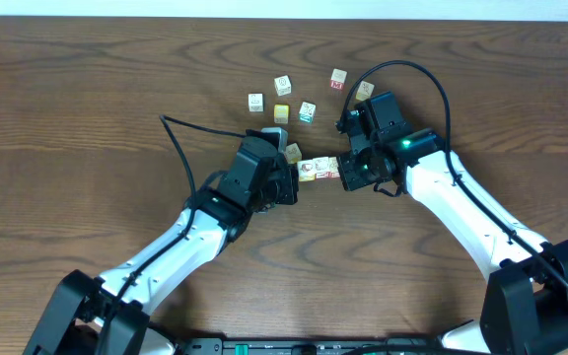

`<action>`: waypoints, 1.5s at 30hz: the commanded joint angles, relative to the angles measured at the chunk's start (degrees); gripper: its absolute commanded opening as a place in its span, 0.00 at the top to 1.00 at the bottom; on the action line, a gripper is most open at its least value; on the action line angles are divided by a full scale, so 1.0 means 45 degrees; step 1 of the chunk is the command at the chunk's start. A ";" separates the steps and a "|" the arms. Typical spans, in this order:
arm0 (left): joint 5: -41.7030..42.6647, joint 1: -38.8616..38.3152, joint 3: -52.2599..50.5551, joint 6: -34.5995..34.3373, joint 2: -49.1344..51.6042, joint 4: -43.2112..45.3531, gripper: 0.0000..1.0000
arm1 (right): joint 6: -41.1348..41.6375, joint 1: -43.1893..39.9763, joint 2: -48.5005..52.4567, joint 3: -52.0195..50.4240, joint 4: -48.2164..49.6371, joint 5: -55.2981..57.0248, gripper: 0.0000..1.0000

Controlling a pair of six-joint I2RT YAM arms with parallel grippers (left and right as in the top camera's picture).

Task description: Lift 3 blocks

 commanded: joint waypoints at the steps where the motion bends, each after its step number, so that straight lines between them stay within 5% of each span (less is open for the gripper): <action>1: 0.0787 -0.0233 0.0680 0.0359 -0.0355 0.0151 0.93 | -0.0228 0.0495 -0.0296 0.0350 0.0092 -0.1554 0.99; 45: 0.0636 -0.0233 0.1423 0.0690 -0.0374 -0.0913 0.93 | -0.0267 0.0495 -0.0296 0.0699 -0.0272 -0.1462 0.99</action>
